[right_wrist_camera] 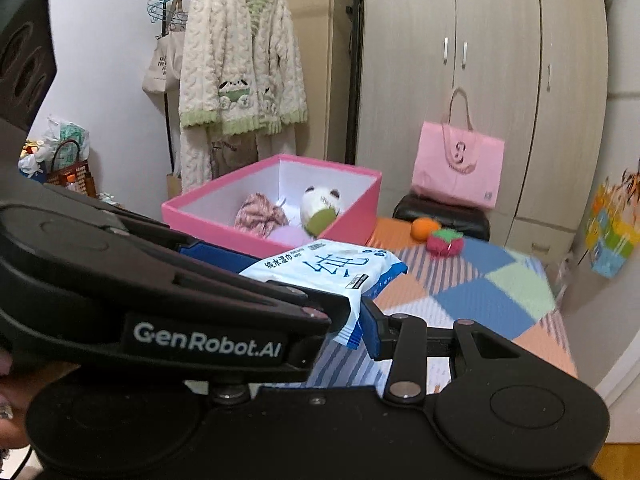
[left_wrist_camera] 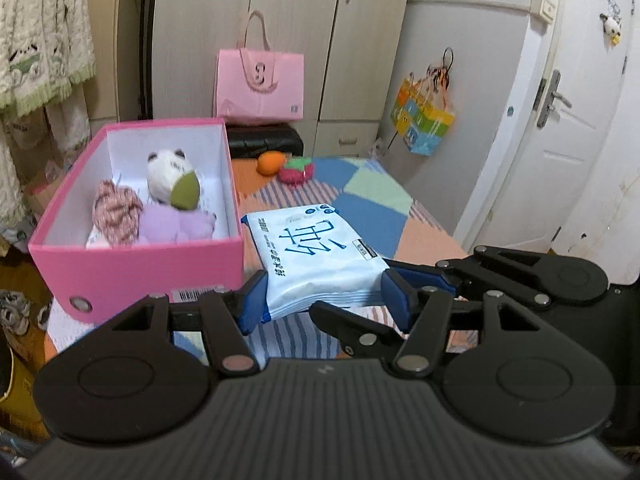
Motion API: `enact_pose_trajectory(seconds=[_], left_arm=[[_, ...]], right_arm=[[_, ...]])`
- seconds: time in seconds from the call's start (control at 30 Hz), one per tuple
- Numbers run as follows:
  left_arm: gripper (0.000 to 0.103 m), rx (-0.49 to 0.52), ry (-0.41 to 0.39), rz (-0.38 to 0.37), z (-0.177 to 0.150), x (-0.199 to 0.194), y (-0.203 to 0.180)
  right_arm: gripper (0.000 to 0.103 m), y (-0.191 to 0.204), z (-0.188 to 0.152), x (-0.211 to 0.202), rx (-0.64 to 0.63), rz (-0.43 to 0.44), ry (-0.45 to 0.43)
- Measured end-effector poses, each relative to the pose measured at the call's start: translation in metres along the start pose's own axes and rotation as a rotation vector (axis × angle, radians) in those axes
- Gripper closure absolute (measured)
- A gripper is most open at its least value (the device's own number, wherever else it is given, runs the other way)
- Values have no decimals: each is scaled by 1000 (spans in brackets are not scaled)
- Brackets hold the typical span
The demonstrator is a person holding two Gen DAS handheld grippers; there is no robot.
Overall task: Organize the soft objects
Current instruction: 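Lift and carry the wet-wipes pack with the left gripper over the pink box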
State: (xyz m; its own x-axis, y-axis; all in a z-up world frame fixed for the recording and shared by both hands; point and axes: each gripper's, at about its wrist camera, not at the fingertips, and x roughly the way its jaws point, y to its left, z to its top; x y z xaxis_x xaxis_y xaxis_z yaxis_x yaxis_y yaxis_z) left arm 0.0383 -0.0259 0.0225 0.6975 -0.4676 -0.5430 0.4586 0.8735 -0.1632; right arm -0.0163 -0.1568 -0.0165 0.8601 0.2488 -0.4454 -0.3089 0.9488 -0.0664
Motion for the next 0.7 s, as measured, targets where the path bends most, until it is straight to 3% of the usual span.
enact_pose_trajectory(seconds=[0.3,0.7], left_arm=[[45,3,-74,20,30,-5,19],[45,-83,-70,121,57,12,90]], right_arm=[[55,7,37,15,-59,-12,-43],[55,33,82,88,-87,119,18]])
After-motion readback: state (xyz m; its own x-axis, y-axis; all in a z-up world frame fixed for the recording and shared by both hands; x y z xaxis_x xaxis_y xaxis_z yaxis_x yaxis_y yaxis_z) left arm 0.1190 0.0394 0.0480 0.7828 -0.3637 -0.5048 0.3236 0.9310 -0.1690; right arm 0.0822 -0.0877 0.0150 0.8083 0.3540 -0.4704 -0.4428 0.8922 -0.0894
